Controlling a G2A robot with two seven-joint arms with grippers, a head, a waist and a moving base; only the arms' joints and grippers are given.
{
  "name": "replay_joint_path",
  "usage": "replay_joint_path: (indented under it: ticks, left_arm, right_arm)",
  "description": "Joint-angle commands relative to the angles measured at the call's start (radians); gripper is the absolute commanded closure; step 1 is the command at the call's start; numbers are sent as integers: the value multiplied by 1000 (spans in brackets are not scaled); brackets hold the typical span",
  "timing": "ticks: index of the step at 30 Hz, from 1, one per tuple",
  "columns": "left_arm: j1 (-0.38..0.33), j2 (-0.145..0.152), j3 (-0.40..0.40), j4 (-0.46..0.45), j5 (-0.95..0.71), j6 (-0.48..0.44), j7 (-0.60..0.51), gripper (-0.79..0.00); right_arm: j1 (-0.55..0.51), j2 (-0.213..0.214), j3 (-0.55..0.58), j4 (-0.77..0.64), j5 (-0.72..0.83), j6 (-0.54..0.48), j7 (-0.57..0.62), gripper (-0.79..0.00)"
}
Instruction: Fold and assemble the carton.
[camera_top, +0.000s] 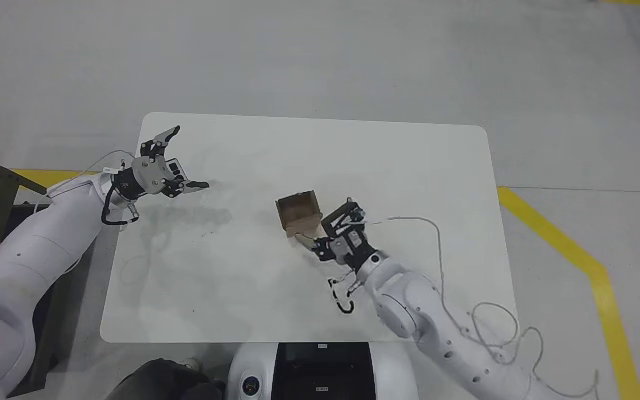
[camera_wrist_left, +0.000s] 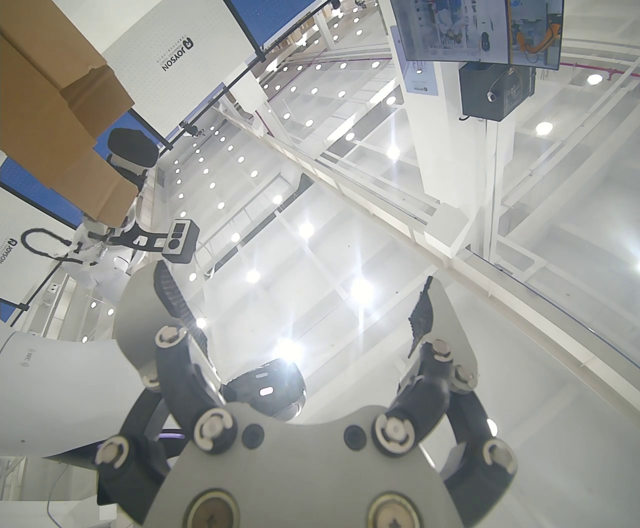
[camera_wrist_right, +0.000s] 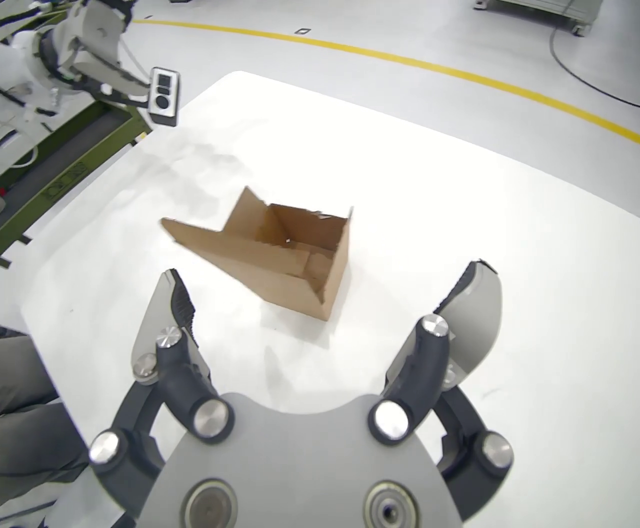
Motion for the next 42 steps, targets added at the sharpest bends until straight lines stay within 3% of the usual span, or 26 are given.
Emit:
replay_joint_path:
  ticks: [1,9,23,30,42]
  left_arm:
    - [0,0,0,0,0,0,0,-785]
    - [0,0,0,0,0,0,0,-785]
    - [0,0,0,0,0,0,0,-785]
    - [0,0,0,0,0,0,0,-785]
    - [0,0,0,0,0,0,0,-785]
  right_arm:
    - [9,-8,-11,18,10,-6,-1,-785]
    - [39,-56,-72,78,-60,108,-132,-785]
    - [70,-110,-97,147,-51,103,-136,-785]
    - [15,-101,-33,123,-65,120,-126,-785]
    - [-91,-60,122,1,-187,103,18,-785]
